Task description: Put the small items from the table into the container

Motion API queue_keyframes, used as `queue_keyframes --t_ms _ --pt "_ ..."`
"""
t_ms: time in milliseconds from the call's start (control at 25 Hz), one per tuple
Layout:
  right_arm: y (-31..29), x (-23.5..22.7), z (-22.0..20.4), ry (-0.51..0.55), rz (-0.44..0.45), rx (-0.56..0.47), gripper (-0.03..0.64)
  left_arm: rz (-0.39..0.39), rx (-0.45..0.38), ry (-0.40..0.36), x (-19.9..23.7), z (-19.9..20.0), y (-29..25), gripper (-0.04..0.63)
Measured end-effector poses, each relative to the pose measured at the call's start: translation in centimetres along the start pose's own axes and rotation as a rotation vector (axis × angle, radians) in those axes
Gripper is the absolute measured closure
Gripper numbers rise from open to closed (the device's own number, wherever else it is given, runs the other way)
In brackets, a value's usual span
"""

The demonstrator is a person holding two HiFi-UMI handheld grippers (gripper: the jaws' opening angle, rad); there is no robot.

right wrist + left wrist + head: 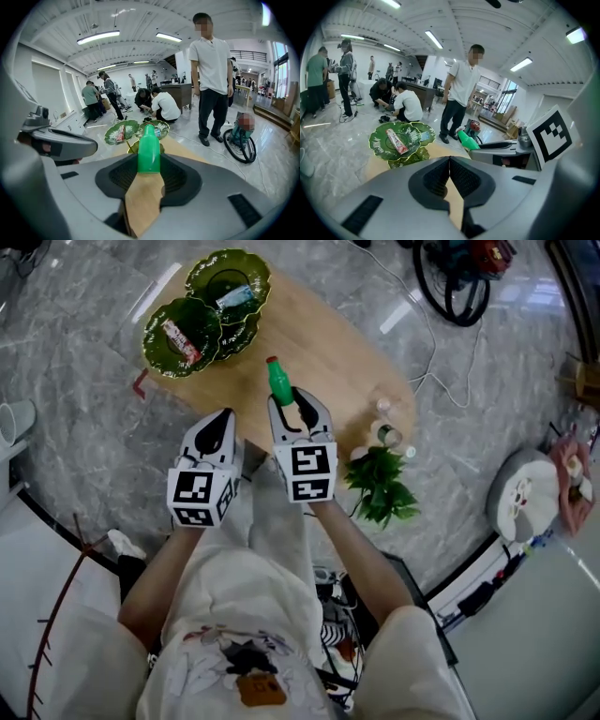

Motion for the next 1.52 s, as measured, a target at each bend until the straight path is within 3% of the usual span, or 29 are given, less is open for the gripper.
queue_keyframes --t_ms 720,1520 --pt "-8.9 3.6 4.4 0.111 0.128 0.048 0.466 0.129 -0.012 0.138 8.0 0.2 -1.0 0.588" --pt "-16.5 4.6 6.5 0.139 0.209 0.089 0.465 0.178 0.024 0.218 12.1 0.5 -4.3 0.588"
Point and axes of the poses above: the fingertips, and each gripper's own axes: y backward along the fingers, x to its left, z out of its top, the point moved 2 cm from there along y, backward along the fingers, and after that the axes turned 15 degrees about z, right-handed, at the moved point
